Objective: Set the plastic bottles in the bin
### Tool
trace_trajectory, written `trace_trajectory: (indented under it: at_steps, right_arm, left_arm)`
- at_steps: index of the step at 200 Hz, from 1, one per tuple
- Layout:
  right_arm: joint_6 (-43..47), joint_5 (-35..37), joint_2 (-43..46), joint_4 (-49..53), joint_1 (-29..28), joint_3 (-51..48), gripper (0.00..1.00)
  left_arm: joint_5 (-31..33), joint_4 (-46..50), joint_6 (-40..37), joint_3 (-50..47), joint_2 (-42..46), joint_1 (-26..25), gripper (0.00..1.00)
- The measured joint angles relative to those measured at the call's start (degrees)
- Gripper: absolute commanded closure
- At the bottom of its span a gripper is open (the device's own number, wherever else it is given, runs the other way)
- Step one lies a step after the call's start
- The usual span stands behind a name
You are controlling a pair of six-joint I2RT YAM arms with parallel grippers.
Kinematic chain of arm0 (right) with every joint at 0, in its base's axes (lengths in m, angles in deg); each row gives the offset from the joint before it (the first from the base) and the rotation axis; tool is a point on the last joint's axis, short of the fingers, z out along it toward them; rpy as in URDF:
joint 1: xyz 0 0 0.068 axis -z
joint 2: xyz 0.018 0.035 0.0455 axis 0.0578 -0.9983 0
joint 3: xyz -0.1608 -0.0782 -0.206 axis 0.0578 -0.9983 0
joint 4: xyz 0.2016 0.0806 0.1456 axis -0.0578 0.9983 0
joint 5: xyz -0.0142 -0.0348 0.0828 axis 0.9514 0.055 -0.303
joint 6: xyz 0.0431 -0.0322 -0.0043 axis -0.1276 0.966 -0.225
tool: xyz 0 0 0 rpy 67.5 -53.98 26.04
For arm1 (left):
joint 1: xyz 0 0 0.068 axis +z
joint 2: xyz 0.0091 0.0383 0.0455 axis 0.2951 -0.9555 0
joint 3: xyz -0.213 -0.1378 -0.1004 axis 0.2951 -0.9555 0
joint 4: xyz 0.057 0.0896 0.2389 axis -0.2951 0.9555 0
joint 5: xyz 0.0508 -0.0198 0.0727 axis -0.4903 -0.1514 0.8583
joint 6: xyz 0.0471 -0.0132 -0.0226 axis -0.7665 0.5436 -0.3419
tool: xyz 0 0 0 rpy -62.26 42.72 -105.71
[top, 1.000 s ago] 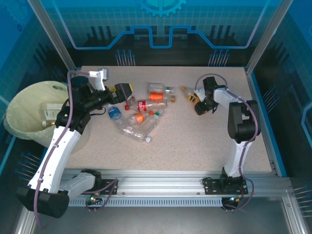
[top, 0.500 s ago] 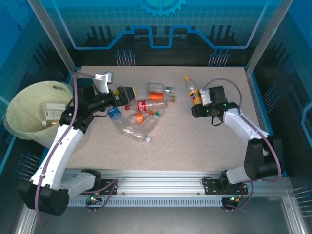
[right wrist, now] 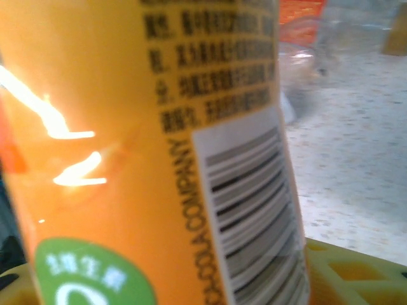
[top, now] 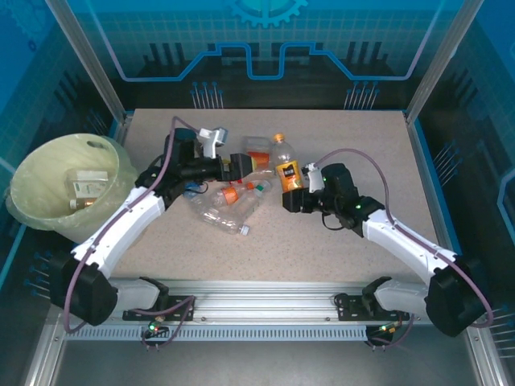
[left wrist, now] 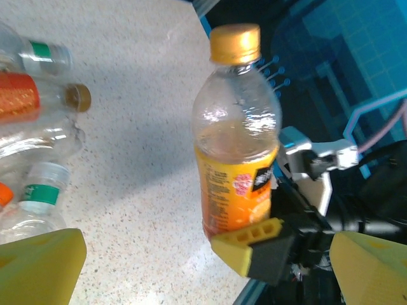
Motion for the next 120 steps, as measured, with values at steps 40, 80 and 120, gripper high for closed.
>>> trace_trajectory:
  at_steps: [40,80,120]
  right_arm:
    - [-4.9,-2.0,0.9,-4.4,-4.2,-0.5,0.53]
    - [-7.2,-4.4,0.9,-8.3,-6.1,-0.6,0.53]
    - [-8.7,-5.1,0.7,-10.7,-6.8,-0.6,0.53]
  left_arm:
    - [-0.7,-3.0,0.0,1.8,-4.7,-3.6,0.01]
    - [-0.3,-5.9,0.3,3.3,-6.6,-5.6,0.01]
    - [1.2,-9.4,1.7,3.5,-7.5,-5.7,0.04]
